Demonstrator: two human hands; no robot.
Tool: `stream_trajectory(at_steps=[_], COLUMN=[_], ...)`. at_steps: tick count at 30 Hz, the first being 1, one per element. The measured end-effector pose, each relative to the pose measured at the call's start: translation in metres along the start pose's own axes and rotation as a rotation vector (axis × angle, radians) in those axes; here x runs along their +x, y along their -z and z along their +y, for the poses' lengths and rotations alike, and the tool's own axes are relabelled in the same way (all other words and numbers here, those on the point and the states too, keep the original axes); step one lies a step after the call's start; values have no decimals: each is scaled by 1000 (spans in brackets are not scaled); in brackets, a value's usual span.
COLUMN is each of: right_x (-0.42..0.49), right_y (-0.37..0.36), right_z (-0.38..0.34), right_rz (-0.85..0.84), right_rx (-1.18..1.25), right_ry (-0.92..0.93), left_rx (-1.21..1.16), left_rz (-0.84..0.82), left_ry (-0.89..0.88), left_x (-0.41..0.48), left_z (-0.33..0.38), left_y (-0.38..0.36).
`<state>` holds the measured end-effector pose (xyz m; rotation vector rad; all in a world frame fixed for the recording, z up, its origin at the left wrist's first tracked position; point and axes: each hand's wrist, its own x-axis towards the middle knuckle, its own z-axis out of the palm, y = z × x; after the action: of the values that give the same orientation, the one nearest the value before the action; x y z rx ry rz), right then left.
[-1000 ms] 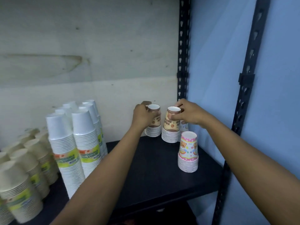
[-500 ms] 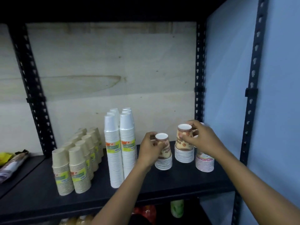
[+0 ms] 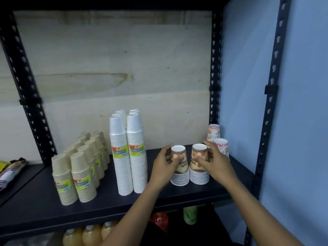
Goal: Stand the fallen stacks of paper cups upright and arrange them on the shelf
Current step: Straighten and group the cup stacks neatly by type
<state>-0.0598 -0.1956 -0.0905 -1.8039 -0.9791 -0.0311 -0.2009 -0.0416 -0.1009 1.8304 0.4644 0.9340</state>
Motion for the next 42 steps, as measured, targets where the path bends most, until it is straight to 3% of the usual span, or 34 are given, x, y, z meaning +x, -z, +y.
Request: stream_trajectory(at_steps=[5,10,22,33,42], right_x=[-18,-23,-34,-29,-28], right_y=[-12,-13,-24,-18,-18], right_z=[28,53,55,62,67], right_rz=[-126,-237,-84,-209,-206], right_rx=[108,135,37,91,110], right_ry=[-95,-129,-39,-97,-77], left_rx=[207,425,321,324,317], left_rz=[-67,27,-86,-94,-152], left_ry=[11,33,31,24,20], left_x=[-21,-31,-33,-37,-34], left_z=[-32,-41,-42,-42,-42], left_y=[-5,-14,2,5,9])
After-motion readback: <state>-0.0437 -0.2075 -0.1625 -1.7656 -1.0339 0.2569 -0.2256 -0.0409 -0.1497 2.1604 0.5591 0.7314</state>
